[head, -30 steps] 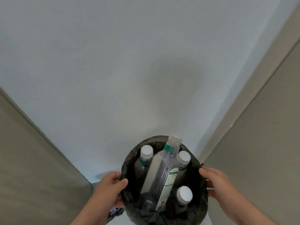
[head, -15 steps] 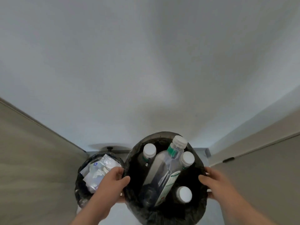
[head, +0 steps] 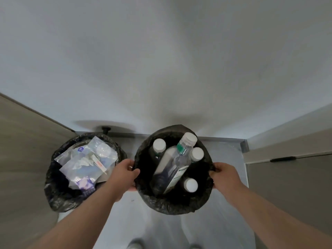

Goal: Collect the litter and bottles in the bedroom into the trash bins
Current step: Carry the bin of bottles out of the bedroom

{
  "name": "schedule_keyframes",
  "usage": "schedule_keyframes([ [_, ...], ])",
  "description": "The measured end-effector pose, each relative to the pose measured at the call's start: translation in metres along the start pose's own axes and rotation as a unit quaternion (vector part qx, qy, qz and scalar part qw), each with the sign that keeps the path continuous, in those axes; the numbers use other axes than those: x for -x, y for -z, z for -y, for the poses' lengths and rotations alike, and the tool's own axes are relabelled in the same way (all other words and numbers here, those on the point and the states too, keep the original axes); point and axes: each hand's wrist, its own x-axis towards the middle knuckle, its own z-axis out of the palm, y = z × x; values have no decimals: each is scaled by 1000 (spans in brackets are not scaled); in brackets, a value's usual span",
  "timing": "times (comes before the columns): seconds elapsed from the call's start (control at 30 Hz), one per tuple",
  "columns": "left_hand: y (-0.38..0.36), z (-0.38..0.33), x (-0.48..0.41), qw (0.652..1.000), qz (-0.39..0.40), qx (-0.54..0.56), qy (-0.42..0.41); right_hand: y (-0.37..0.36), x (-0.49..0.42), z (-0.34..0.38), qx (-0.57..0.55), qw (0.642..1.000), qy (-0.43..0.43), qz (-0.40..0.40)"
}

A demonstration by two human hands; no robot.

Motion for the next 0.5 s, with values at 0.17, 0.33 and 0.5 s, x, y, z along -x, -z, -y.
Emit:
schedule_keyframes([
  [0.17,-7,14,-39,1000,-12,-20,9,-24,-41,-8,12,1000,5,9],
  [0.33,-10,26,-66,999,-20,-21,21,-39,-61,-13,36,999,1,15],
  [0.5,-12,31,-75,1000,-2,4,27,-36,-70,-17,8,999,-30,16],
])
